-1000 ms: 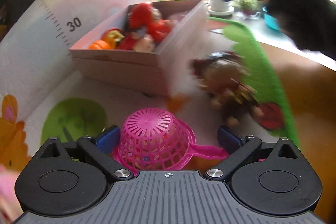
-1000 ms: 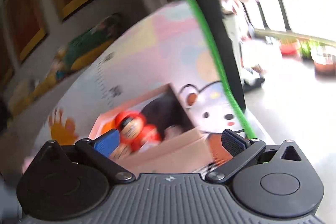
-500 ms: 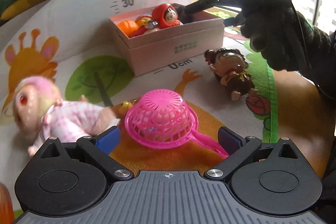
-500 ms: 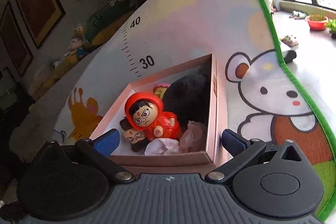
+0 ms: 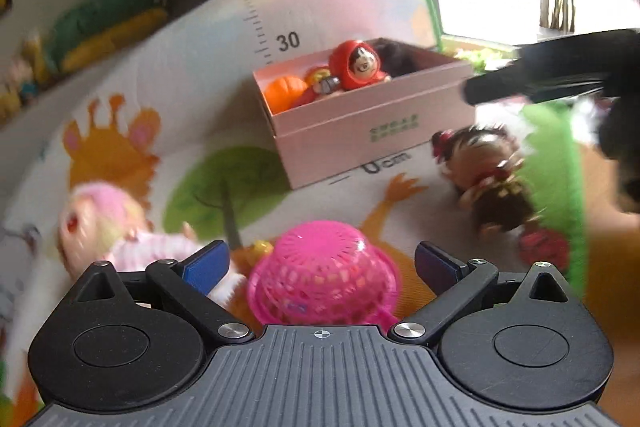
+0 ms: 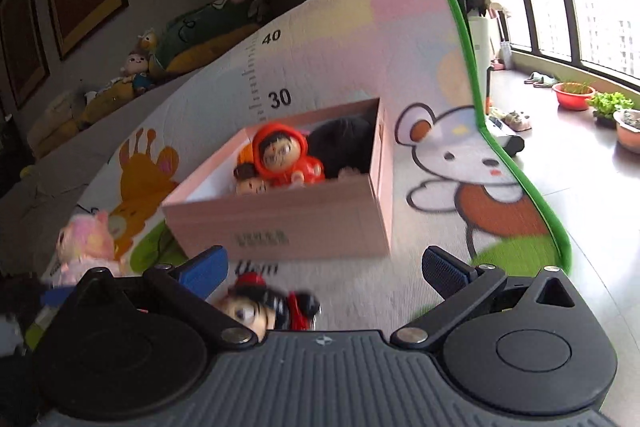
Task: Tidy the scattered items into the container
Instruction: 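Grasp the pink mesh basket with the left tool, then carry the pink mesh basket into the pink box with the left tool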
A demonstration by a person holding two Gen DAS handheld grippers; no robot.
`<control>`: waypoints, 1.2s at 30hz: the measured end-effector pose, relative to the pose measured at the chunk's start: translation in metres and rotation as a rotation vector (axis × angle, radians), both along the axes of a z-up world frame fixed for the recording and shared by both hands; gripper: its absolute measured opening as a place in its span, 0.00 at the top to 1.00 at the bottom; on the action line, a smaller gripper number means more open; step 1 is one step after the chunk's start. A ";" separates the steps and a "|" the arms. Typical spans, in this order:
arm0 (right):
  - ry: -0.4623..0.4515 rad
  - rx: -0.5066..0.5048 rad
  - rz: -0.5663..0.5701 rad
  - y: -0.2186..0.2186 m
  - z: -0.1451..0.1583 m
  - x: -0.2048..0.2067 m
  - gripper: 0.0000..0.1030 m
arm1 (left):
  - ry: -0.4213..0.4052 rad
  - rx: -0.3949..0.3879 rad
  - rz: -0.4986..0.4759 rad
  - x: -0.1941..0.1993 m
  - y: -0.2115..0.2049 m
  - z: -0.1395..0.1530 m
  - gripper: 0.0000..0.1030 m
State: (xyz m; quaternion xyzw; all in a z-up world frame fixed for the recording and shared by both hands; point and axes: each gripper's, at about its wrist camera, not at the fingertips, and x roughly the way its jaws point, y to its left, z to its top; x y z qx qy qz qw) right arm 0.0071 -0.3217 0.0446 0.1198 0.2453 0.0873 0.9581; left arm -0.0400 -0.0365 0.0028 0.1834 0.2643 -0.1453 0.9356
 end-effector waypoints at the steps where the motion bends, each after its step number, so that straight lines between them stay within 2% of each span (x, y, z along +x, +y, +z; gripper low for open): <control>1: 0.005 -0.003 0.001 0.000 -0.003 -0.005 0.00 | 0.004 0.002 0.017 0.001 0.001 -0.001 0.02; 5: 0.000 -0.001 0.022 0.004 -0.005 -0.018 0.00 | 0.045 -0.070 0.054 0.002 0.013 0.003 0.02; 12: -0.005 0.014 0.015 0.000 -0.004 -0.026 0.00 | 0.104 -0.150 0.039 0.000 0.017 0.006 0.02; 14: -0.001 0.033 0.019 -0.002 -0.005 -0.028 0.00 | 0.083 -0.132 0.041 -0.003 0.014 0.007 0.11; 15: 0.001 0.040 0.022 -0.002 -0.005 -0.029 0.00 | 0.077 -0.123 0.042 -0.003 0.013 0.007 0.31; 22: 0.000 0.065 0.022 -0.007 -0.005 -0.034 0.00 | 0.070 -0.127 0.049 -0.003 0.014 0.010 0.32; 27: 0.004 0.080 0.021 -0.010 -0.005 -0.035 0.00 | 0.023 -0.135 0.034 -0.009 0.014 0.026 0.32; 36: 0.014 0.134 0.022 -0.019 -0.007 -0.037 0.00 | -0.039 -0.099 -0.018 -0.003 -0.001 0.050 0.32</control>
